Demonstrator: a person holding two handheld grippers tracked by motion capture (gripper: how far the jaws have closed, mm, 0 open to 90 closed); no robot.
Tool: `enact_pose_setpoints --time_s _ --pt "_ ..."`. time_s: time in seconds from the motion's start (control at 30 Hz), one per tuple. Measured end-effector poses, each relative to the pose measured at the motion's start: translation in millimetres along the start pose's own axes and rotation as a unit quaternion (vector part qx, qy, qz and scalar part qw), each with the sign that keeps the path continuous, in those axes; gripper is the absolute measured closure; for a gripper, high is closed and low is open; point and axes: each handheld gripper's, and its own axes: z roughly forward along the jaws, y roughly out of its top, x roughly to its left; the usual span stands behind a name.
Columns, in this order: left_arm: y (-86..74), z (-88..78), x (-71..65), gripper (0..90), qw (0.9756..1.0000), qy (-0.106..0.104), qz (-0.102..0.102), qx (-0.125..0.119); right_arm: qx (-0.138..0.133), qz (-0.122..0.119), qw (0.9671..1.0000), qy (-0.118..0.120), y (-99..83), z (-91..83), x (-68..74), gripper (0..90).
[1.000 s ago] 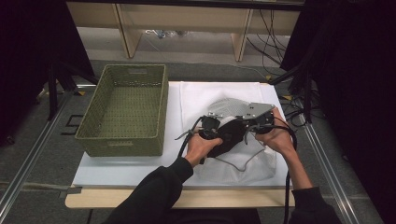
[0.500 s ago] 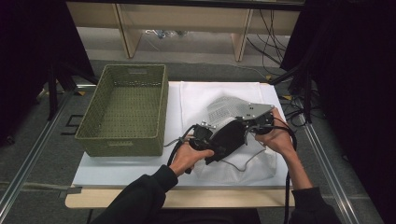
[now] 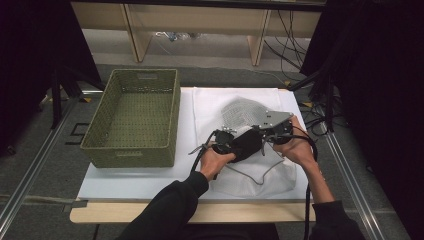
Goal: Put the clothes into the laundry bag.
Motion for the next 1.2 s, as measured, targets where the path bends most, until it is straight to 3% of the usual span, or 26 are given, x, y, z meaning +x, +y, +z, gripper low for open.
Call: enact_pose_setpoints --time_s 0.03,0.07,0.1,0.23,0.3,0.4,0.53,0.57,0.67,0.7,0.73,0.8,0.83,0.87,0.9,0.97,1.0,1.1,1.13,1.2 --pt "-0.5 -2.5 -1.3 65.7 0.9999 -0.001 0.006 0.009 0.000 0.000 1.0000 0.003 0.0 0.1 0.4 89.8" --pt "-2.2 -1.9 -7.1 58.2 0.9997 -0.007 -0.022 -0.012 0.000 0.000 1.0000 0.004 -0.2 0.3 0.4 89.8" --pt "-3.8 -8.8 -7.2 51.9 0.9999 -0.009 0.000 0.007 -0.002 0.000 1.0000 0.005 -0.5 0.8 0.2 89.7" --pt "-14.2 -42.7 -13.2 39.8 0.9987 -0.018 0.047 0.011 0.003 0.009 1.0000 0.003 -2.0 0.5 1.3 89.7" --pt "-21.9 -61.5 -13.4 37.8 0.9974 -0.010 0.069 0.020 0.003 0.009 1.0000 0.003 -1.8 0.3 1.5 89.7" --pt "-35.0 -82.4 -9.9 35.7 0.9941 0.020 0.101 0.033 0.003 0.001 1.0000 0.009 -0.9 0.7 1.6 89.7" --pt "-53.6 -90.6 -2.5 30.0 0.9912 0.034 0.112 0.063 0.003 0.000 1.0000 0.008 -0.8 0.4 1.7 89.7" --pt "-57.4 -89.8 -1.4 29.9 0.9915 0.040 0.106 0.063 0.001 0.000 1.0000 0.005 -0.7 0.3 1.9 89.7" --pt "-60.0 -89.5 4.7 37.4 0.9888 0.046 0.118 0.080 0.006 0.006 0.9999 0.008 -0.7 0.0 4.2 89.7" --pt "-60.4 -89.3 6.8 45.3 0.9889 0.042 0.119 0.079 0.003 -0.003 1.0000 0.006 -0.7 0.8 2.9 89.7" --pt "-59.9 -91.3 10.7 52.6 0.9872 0.039 0.128 0.087 0.004 0.001 1.0000 0.006 -0.8 0.7 4.1 89.7" --pt "-61.1 -93.8 16.4 66.7 0.9883 0.038 0.124 0.080 0.006 -0.002 0.9999 0.010 -1.1 0.7 4.3 89.7" --pt "-62.0 -96.8 18.8 72.8 0.9898 0.024 0.112 0.084 0.007 0.000 0.9999 0.010 -1.5 0.6 4.6 89.7" --pt "-62.1 -99.2 22.5 79.8 0.9875 0.015 0.127 0.093 0.006 -0.003 0.9999 0.010 -2.0 1.1 4.5 89.7" --pt "-64.8 -98.6 20.5 82.6 0.9915 0.012 0.108 0.072 0.009 0.006 0.9999 0.008 -2.3 0.8 5.7 89.7" --pt "-66.6 -102.5 20.5 85.2 0.9886 0.012 0.125 0.083 0.011 0.007 0.9999 0.010 -2.2 1.4 6.6 89.7" --pt "-67.9 -105.9 20.5 85.8 0.9860 0.012 0.140 0.089 0.011 0.007 0.9999 0.010 -2.1 1.6 7.1 89.7" --pt "-71.7 -111.7 19.4 86.2 0.9852 0.017 0.144 0.091 0.013 0.004 0.9999 0.010 -2.2 1.5 8.5 89.8" --pt "-74.0 -112.9 19.2 86.2 0.9874 0.019 0.134 0.081 0.012 -0.003 0.9998 0.016 -2.1 1.7 8.6 89.7" --pt "-75.4 -117.1 20.2 86.4 0.9870 0.015 0.138 0.081 0.015 0.000 0.9998 0.015 -1.6 0.6 13.0 89.7"
